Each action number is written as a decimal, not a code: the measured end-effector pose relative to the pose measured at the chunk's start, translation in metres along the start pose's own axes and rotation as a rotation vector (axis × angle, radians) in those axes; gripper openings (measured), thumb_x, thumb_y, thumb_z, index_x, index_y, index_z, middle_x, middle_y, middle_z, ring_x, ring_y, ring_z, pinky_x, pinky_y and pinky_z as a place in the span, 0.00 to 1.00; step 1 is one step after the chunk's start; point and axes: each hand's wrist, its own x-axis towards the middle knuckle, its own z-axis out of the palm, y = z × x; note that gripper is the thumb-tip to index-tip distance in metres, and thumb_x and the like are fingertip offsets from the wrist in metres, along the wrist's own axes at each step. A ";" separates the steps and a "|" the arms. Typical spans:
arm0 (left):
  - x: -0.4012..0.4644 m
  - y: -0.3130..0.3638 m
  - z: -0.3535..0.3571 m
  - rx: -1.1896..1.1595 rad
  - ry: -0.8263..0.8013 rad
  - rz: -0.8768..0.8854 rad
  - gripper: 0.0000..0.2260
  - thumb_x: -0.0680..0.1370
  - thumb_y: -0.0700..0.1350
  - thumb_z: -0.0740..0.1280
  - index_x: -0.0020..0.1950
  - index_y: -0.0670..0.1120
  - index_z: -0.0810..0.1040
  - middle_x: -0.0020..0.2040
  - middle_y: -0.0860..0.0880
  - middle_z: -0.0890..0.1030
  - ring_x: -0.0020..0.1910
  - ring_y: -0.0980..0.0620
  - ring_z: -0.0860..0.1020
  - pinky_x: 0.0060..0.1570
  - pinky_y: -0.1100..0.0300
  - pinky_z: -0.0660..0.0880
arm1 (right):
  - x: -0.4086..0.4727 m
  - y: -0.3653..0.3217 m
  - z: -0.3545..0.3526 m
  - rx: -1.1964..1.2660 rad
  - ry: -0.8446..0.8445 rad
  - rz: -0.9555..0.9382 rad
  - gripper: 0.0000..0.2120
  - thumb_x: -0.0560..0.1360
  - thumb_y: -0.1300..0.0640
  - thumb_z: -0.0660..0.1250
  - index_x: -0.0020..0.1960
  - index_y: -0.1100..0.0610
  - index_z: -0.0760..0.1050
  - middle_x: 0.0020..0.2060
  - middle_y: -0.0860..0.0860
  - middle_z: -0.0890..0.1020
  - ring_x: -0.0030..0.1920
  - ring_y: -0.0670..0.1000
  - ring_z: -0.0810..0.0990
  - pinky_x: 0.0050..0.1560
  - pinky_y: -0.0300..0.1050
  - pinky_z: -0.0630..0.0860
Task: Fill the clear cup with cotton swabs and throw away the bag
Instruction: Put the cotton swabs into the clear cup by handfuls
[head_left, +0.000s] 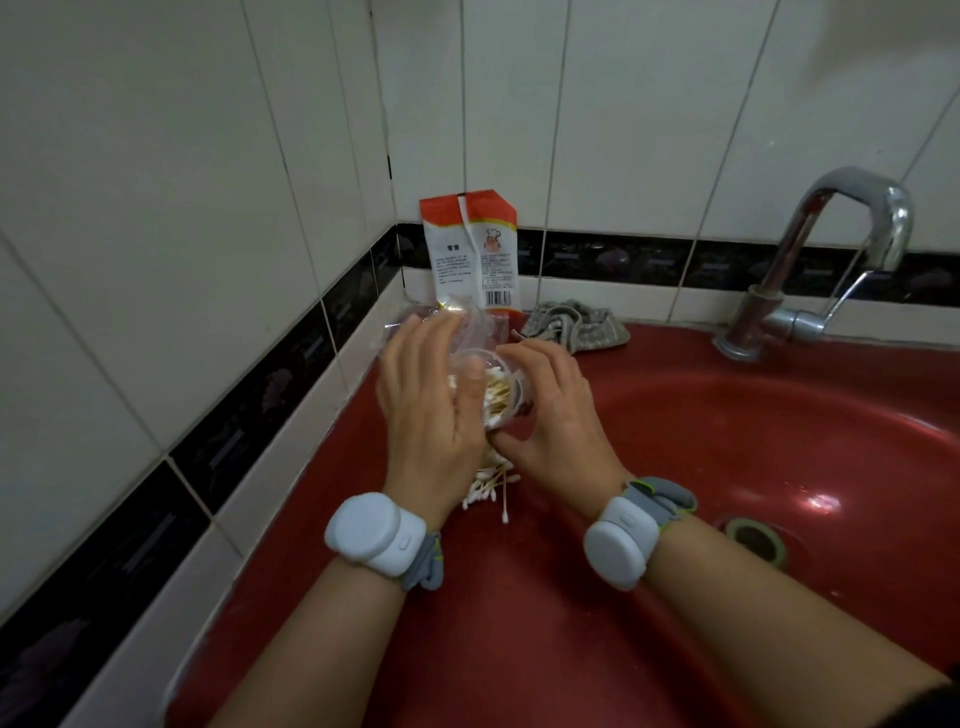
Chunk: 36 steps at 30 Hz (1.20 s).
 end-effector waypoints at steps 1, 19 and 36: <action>0.000 -0.001 0.004 0.045 -0.092 -0.002 0.25 0.80 0.57 0.45 0.74 0.50 0.60 0.74 0.49 0.63 0.76 0.50 0.52 0.73 0.48 0.51 | 0.001 -0.001 0.000 0.008 0.002 -0.002 0.33 0.65 0.52 0.72 0.67 0.51 0.65 0.63 0.51 0.69 0.65 0.51 0.67 0.62 0.47 0.65; 0.009 -0.027 -0.027 0.148 -0.581 -0.314 0.05 0.69 0.47 0.72 0.37 0.50 0.77 0.34 0.53 0.79 0.35 0.54 0.76 0.38 0.62 0.70 | 0.003 0.007 -0.022 -0.015 0.060 0.155 0.32 0.64 0.55 0.75 0.65 0.52 0.67 0.60 0.48 0.72 0.62 0.50 0.65 0.58 0.46 0.61; 0.003 -0.017 0.005 0.467 -0.719 -0.160 0.14 0.73 0.47 0.68 0.54 0.43 0.72 0.55 0.42 0.71 0.55 0.39 0.74 0.52 0.52 0.70 | -0.006 0.012 -0.014 -0.018 0.058 0.190 0.33 0.64 0.53 0.75 0.65 0.48 0.65 0.60 0.45 0.72 0.61 0.48 0.66 0.60 0.48 0.64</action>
